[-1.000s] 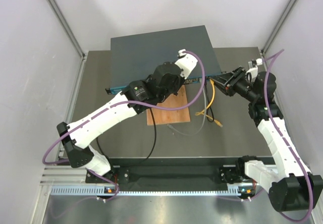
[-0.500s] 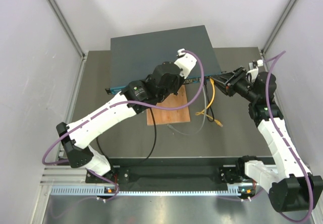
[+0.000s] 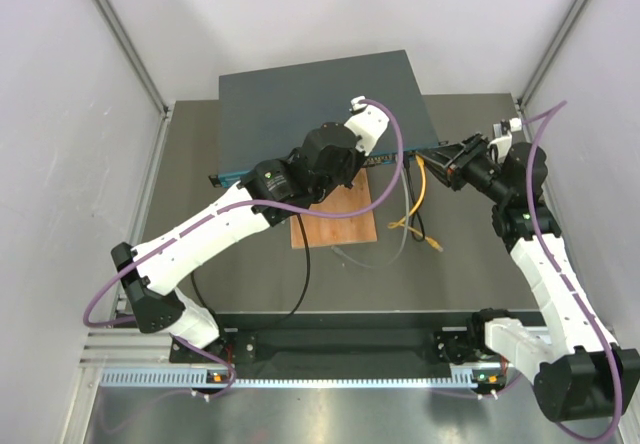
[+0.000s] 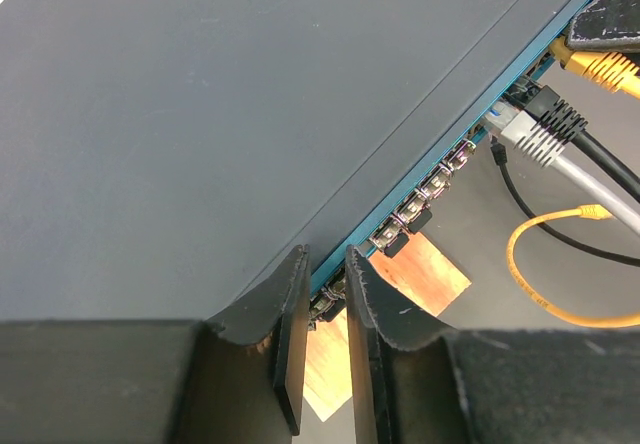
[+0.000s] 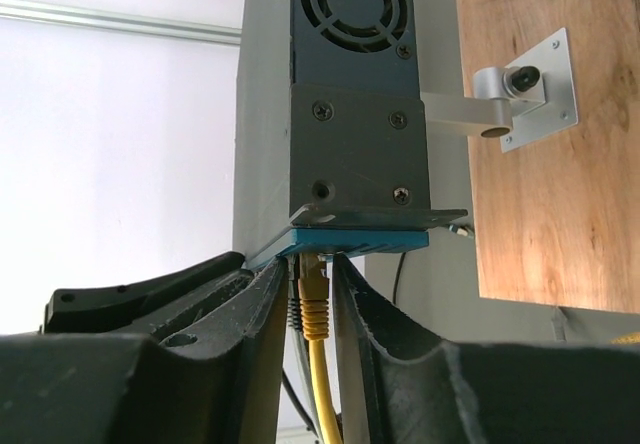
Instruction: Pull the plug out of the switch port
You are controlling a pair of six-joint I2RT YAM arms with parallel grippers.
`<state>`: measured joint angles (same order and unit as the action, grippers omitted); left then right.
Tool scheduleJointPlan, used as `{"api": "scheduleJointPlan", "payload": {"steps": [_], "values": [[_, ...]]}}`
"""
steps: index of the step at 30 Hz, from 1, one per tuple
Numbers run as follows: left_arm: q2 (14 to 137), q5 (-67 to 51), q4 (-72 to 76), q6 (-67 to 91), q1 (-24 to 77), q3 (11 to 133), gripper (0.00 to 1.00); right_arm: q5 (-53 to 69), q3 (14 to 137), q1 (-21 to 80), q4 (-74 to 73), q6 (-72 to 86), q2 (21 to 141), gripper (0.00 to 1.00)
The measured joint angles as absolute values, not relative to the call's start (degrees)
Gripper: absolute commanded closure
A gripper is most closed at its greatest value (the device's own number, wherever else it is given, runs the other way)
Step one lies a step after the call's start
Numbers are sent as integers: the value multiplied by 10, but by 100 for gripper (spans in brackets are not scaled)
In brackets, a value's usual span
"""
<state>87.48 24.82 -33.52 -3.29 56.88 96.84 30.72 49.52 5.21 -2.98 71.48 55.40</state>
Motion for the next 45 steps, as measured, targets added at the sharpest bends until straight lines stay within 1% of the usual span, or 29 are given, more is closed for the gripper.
{"api": "scheduleJointPlan", "payload": {"steps": [3,4,5,8,9,10,12,13,16,19,21,22,27,30,31,32,33,45], "values": [[875,247,-335,-33,569,968,76,304,495,53,-31,704,552,71],[875,247,-335,-33,569,968,76,303,495,54,-32,701,552,67],[875,247,-334,-33,569,968,76,302,495,54,-33,698,552,67],[872,247,-331,-32,569,964,76,301,495,54,-37,692,552,69],[872,247,-330,-32,569,963,76,300,495,54,-37,691,551,70],[872,246,-330,-32,569,963,76,300,495,54,-37,690,551,74],[872,246,-329,-32,569,963,76,300,495,55,-33,690,551,76],[872,246,-329,-32,569,963,76,300,495,55,-32,690,550,78],[871,246,-329,-32,569,963,76,300,495,55,-30,690,550,80],[871,246,-329,-32,569,962,77,300,495,55,-31,689,550,92],[871,245,-329,-32,568,962,77,300,495,55,-32,690,550,91],[870,245,-329,-32,568,962,77,300,494,55,-32,690,549,86],[870,243,-329,-32,568,961,77,300,492,55,-28,690,549,84],[870,243,-329,-32,568,961,77,300,492,55,-28,692,549,87],[870,243,-328,-32,568,961,78,300,492,55,-28,693,549,90],[870,243,-328,-32,568,961,78,300,492,55,-28,693,549,97],[869,243,-327,-32,568,960,78,301,492,55,-28,694,550,100],[869,243,-326,-31,567,959,78,320,504,52,-43,663,558,100]]}}
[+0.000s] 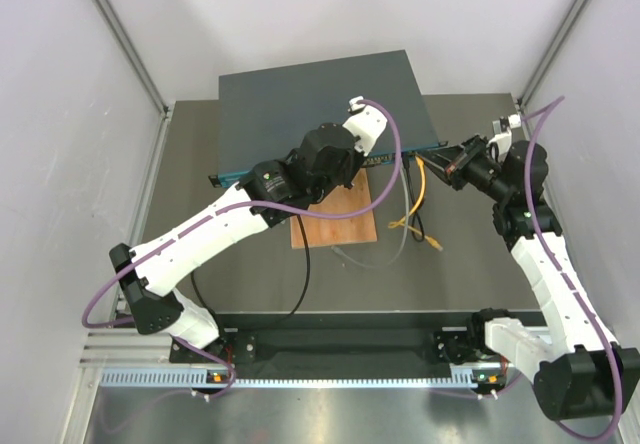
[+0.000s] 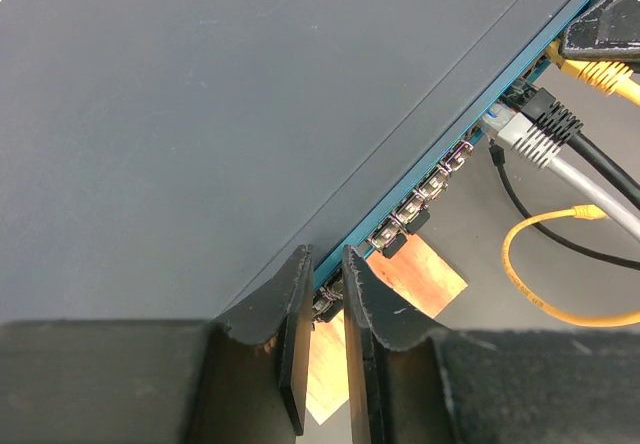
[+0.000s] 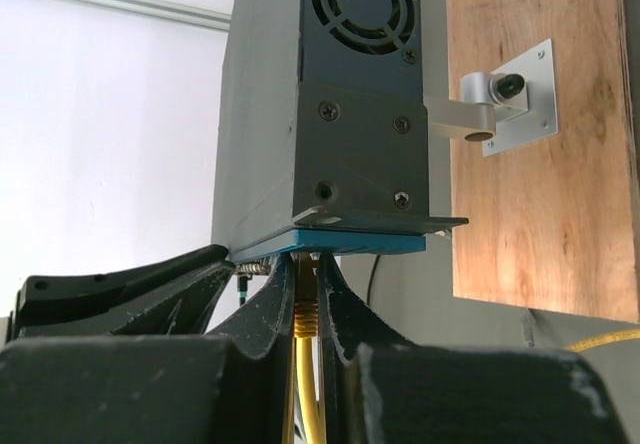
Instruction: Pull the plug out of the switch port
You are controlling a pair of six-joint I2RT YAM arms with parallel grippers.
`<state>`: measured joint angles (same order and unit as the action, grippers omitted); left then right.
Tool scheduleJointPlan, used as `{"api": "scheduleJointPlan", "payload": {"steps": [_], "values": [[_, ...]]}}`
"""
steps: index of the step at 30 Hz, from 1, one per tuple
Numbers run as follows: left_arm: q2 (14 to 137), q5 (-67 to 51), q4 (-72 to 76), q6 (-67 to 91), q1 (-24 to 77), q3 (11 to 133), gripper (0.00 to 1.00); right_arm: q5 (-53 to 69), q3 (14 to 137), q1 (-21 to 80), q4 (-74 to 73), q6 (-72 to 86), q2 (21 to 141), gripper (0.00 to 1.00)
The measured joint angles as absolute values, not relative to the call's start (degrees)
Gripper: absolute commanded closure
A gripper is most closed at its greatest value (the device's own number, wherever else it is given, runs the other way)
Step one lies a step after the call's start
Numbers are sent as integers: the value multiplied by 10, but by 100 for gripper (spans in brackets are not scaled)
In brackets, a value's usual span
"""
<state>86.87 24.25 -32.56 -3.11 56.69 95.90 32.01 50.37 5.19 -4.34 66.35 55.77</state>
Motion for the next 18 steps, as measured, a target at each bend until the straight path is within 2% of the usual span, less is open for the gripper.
{"api": "scheduleJointPlan", "payload": {"steps": [10,18], "values": [[869,239,-324,-27,567,956,79,339,487,44,-18,666,552,100],[869,236,-313,-19,565,953,79,373,386,26,93,806,512,100]]}}
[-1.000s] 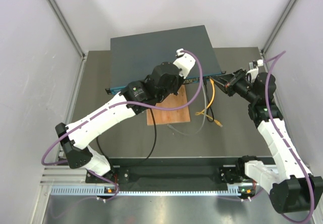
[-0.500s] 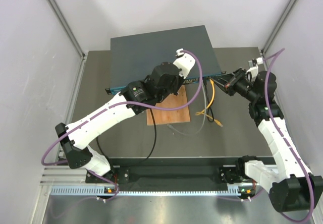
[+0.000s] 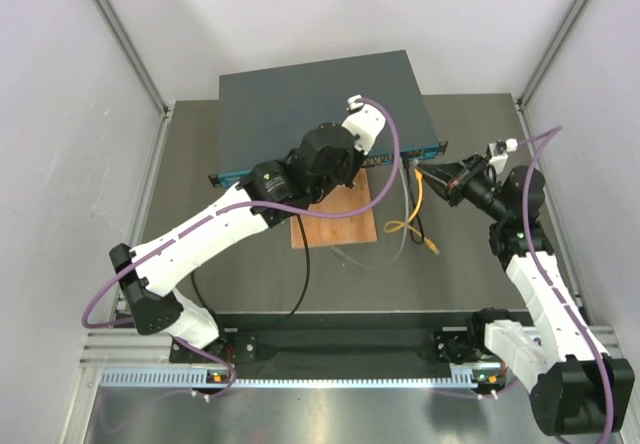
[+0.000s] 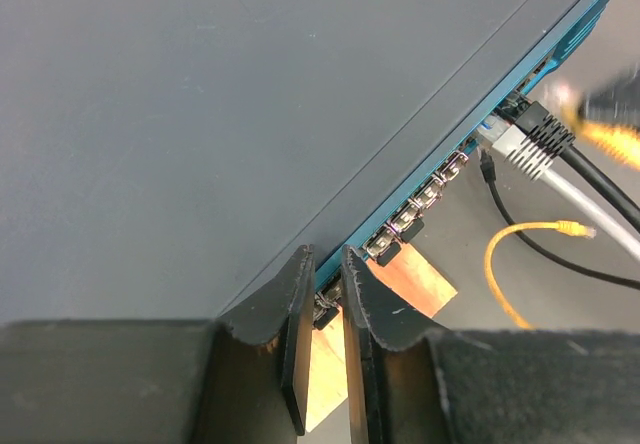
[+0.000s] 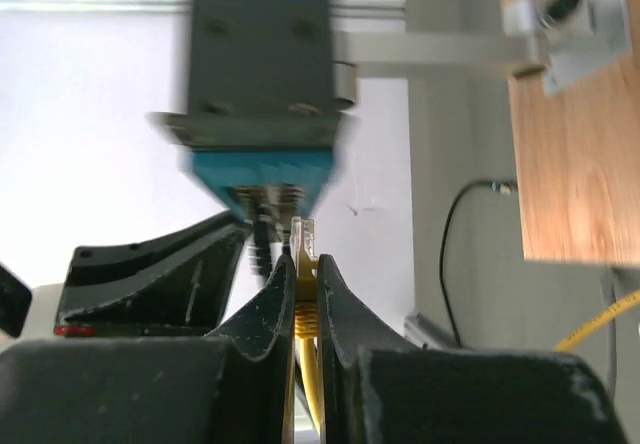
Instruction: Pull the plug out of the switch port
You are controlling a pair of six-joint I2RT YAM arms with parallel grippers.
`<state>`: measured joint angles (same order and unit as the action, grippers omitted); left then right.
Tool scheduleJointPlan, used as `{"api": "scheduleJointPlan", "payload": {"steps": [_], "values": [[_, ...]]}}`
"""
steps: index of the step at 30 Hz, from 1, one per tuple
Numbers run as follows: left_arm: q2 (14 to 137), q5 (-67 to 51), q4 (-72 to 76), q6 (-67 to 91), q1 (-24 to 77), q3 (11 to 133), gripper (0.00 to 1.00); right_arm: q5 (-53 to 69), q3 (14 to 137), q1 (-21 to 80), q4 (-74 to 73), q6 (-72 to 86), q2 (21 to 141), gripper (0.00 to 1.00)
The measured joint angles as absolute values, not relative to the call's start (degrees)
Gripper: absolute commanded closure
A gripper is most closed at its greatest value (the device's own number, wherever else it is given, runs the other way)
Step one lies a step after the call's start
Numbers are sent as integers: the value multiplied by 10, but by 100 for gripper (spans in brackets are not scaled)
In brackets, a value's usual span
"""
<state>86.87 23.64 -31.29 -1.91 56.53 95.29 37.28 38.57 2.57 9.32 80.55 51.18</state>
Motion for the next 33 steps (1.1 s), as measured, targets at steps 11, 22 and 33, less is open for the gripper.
{"api": "scheduleJointPlan", "payload": {"steps": [11,22,33], "values": [[867,230,-310,-15,563,951,76,331,495,23,-140,678,496,100],[821,179,-322,28,554,927,60,204,658,20,-379,445,415,100],[708,111,-333,74,554,892,51,308,710,20,-484,428,311,100]]}}
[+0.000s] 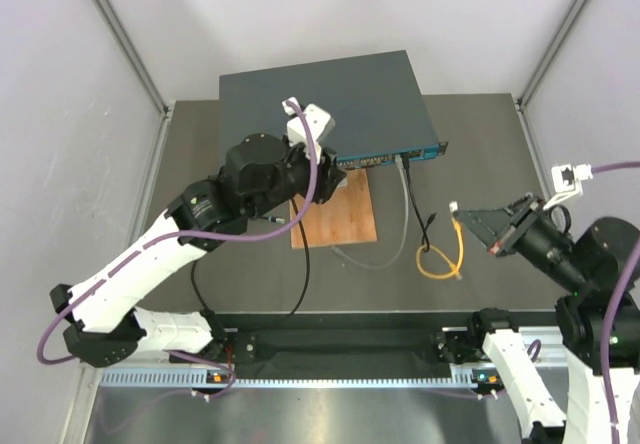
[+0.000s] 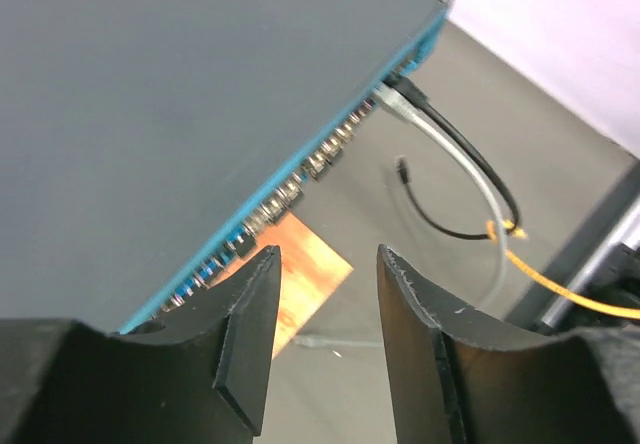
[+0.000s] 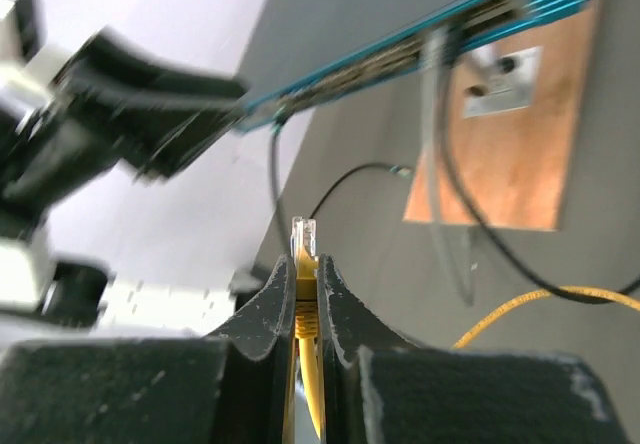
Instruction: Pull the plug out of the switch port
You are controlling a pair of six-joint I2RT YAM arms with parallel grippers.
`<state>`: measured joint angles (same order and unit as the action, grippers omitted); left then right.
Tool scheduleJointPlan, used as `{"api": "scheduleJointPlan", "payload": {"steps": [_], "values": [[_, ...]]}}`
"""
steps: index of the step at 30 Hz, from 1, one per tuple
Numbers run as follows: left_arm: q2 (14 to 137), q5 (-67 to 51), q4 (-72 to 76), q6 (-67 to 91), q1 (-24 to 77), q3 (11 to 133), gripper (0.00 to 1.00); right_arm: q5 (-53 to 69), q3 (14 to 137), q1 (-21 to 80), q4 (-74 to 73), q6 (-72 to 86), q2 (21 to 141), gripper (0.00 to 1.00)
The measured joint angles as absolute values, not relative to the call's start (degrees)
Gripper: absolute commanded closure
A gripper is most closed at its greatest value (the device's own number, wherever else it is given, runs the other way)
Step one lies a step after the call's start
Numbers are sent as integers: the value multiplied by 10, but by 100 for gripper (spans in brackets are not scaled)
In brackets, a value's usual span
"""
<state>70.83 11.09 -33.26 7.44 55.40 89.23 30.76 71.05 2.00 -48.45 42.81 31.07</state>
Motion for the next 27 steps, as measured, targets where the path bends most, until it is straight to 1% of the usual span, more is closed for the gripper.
{"api": "scheduleJointPlan", "payload": {"steps": [3,6,8,10,14,19,21,23,27], "values": [[686,91,-331,86,554,875,50,380,707,20,-476,423,284,100],[672,70,-330,100,554,861,49,464,650,20,-369,464,261,100],[663,57,-328,109,554,850,48,514,599,20,-267,509,256,100],[654,46,-326,118,554,837,48,555,572,20,-192,541,272,100],[639,31,-325,129,554,817,46,613,562,26,-62,575,332,100],[622,27,-322,138,554,804,46,663,563,45,36,585,388,100],[617,26,-321,139,554,803,45,672,567,76,56,578,412,100],[616,26,-317,141,554,803,45,675,577,141,66,558,444,100],[616,26,-314,143,554,803,45,650,634,309,11,478,510,100]]}}
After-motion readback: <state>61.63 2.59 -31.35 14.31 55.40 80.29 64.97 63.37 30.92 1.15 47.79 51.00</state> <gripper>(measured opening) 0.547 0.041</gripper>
